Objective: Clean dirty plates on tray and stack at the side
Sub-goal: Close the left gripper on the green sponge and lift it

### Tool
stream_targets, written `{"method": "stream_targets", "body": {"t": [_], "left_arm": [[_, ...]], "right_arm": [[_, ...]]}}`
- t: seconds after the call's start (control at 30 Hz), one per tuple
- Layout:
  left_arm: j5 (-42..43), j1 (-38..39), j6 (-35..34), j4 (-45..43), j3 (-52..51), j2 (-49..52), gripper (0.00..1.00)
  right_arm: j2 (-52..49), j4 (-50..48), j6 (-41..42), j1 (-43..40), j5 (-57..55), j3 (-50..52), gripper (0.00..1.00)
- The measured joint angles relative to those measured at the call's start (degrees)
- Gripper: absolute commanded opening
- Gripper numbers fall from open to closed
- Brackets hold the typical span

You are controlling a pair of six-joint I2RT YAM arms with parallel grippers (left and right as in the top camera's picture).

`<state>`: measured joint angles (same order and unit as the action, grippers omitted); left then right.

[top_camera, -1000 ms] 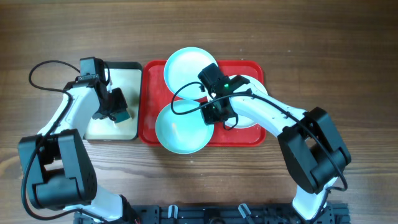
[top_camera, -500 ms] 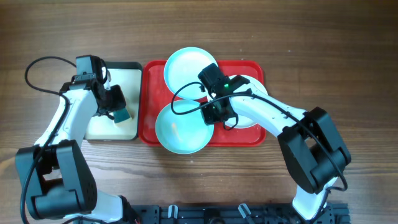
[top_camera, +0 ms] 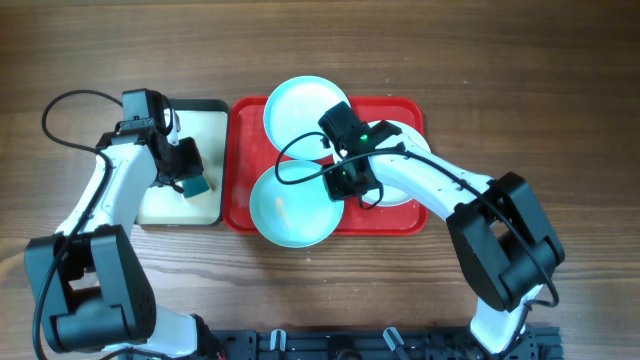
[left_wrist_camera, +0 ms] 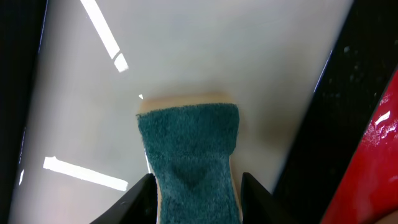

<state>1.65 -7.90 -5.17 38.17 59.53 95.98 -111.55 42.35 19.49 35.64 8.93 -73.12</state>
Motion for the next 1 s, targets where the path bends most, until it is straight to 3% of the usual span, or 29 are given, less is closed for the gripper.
{"method": "stream_targets", "body": {"t": [1.0], "left_arm": [[-0.07,0.00,-0.02,-8.09,-6.14,0.00,0.38]], "right_arm": [[0.00,0.00,0.00,0.00,0.00,0.00,0.07]]}}
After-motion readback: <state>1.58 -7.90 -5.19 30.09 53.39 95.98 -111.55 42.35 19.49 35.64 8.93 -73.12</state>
